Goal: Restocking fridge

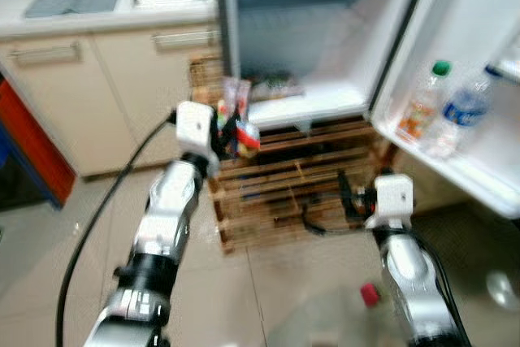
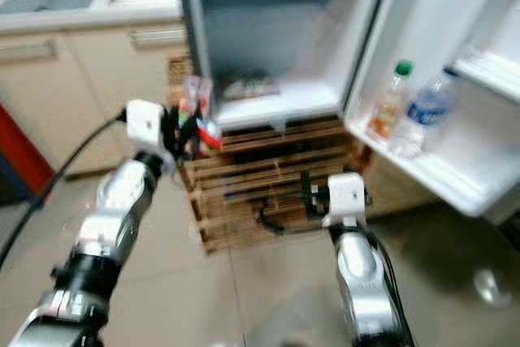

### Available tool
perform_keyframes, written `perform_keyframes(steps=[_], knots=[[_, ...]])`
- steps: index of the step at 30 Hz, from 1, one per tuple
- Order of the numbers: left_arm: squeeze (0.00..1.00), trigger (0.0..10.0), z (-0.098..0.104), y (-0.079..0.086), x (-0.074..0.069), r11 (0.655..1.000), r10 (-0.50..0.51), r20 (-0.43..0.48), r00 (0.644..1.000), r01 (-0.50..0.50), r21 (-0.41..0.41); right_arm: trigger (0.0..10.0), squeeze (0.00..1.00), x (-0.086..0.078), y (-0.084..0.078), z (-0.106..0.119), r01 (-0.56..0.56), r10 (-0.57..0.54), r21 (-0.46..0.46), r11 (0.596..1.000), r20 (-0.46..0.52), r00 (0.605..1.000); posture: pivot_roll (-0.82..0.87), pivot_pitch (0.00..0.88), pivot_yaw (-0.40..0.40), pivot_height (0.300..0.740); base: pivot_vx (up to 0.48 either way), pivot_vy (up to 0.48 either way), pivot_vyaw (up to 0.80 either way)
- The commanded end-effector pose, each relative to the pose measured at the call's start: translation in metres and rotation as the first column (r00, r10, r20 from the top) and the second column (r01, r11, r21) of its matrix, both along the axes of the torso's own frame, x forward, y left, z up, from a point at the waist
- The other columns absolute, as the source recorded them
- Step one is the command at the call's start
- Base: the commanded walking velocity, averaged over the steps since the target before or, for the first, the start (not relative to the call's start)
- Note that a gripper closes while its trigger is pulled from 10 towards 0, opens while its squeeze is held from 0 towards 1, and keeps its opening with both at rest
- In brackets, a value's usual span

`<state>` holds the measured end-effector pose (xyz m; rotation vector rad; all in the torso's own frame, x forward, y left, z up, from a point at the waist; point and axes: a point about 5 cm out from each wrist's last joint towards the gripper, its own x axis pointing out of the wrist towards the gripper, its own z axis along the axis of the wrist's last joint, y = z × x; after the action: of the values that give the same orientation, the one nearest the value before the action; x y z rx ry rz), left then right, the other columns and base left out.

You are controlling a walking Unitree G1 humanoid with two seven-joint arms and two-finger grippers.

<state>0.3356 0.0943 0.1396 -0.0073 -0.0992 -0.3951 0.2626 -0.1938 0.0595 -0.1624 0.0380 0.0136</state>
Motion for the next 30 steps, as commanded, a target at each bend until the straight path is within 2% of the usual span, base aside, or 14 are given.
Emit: perform_keyframes(steps=[1,4,6,15,30], knots=[[0.00,10.0,0.0094,0.0096,0.0018,0.999,0.010,0.061,0.998,-0.013,0.041,10.0,0.00,0.0066,0.0121,0.0077,-0.028,0.028,0.016,0.999,0.029,0.999,-0.13,0.000,0.030,0.740,0.480,0.000,0.00],[0.00,10.0,0.0088,0.0035,-0.0007,0.998,-0.021,0.065,0.998,0.017,0.062,10.0,0.00,0.0059,0.0156,0.0032,-0.030,0.030,0.018,0.999,-0.008,1.000,-0.13,0.000,0.032,0.740,0.480,0.000,0.34],[0.00,10.0,0.0093,0.0024,-0.0015,0.998,-0.023,0.075,0.997,0.018,0.068,10.0,0.00,0.0045,0.0164,0.0016,-0.029,0.029,0.016,0.999,-0.012,1.000,-0.12,0.000,0.033,0.740,0.000,0.000,0.52],[0.00,10.0,0.0085,0.0092,0.0015,0.998,0.013,0.062,0.998,-0.017,0.066,10.0,0.00,0.0032,0.0154,0.0004,0.000,0.000,0.023,1.000,-0.023,1.000,-0.12,0.000,0.035,0.707,0.000,0.000,0.46],[0.00,10.0,0.0033,0.0043,-0.0023,0.998,-0.018,0.045,0.999,0.016,0.060,10.0,0.00,0.0066,0.0110,0.0011,0.029,-0.030,-0.023,0.999,-0.028,0.999,-0.12,0.000,0.027,0.644,0.000,0.000,0.00]])
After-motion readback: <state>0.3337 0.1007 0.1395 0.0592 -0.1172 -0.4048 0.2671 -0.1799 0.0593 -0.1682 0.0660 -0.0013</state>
